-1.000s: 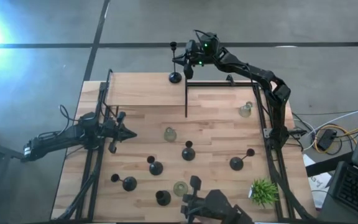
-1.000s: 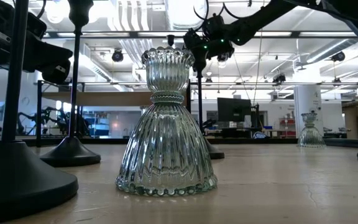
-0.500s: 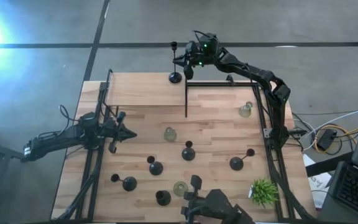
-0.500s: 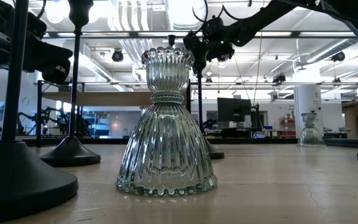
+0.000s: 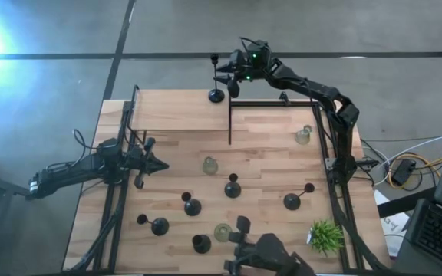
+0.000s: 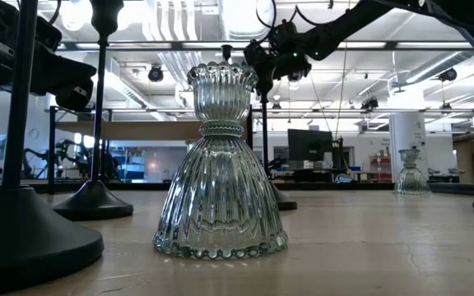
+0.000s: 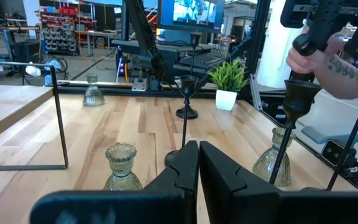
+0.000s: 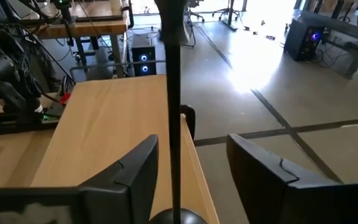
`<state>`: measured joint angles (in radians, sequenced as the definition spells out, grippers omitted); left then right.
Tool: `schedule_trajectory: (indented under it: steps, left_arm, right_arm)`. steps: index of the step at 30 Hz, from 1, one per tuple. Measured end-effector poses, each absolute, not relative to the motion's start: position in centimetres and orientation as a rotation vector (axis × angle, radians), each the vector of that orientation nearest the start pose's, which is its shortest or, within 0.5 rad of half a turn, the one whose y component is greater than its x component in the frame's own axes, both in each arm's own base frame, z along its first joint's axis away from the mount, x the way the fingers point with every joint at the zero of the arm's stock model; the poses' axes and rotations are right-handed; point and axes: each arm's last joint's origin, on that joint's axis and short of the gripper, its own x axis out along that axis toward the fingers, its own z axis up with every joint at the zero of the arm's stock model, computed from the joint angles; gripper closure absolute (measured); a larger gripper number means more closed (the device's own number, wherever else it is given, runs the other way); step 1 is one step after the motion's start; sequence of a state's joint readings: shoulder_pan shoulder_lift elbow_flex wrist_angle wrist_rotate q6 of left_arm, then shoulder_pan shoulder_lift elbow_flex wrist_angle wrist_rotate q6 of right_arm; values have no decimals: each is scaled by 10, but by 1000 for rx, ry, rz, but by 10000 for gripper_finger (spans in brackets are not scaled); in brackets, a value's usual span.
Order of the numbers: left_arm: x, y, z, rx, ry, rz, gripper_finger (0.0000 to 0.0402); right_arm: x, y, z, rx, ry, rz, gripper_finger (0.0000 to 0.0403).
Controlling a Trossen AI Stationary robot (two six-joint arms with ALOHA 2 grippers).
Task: Pick & Place candle stick holders
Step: Put the black candleholder on the shelf
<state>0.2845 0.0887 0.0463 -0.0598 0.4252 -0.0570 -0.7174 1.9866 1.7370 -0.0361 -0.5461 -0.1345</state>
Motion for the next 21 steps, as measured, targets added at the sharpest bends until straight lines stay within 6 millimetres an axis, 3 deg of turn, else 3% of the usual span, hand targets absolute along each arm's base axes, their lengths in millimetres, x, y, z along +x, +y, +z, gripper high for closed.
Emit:
schedule_trajectory:
  steps: [11, 21]
  left_arm:
    - [97, 16, 167, -92, 100, -138, 384]
    - [97, 16, 167, -92, 100, -138, 384]
  right_arm:
    - [338, -283, 336, 34, 358, -149, 172]
    - [304, -248, 359, 101, 549, -111, 184]
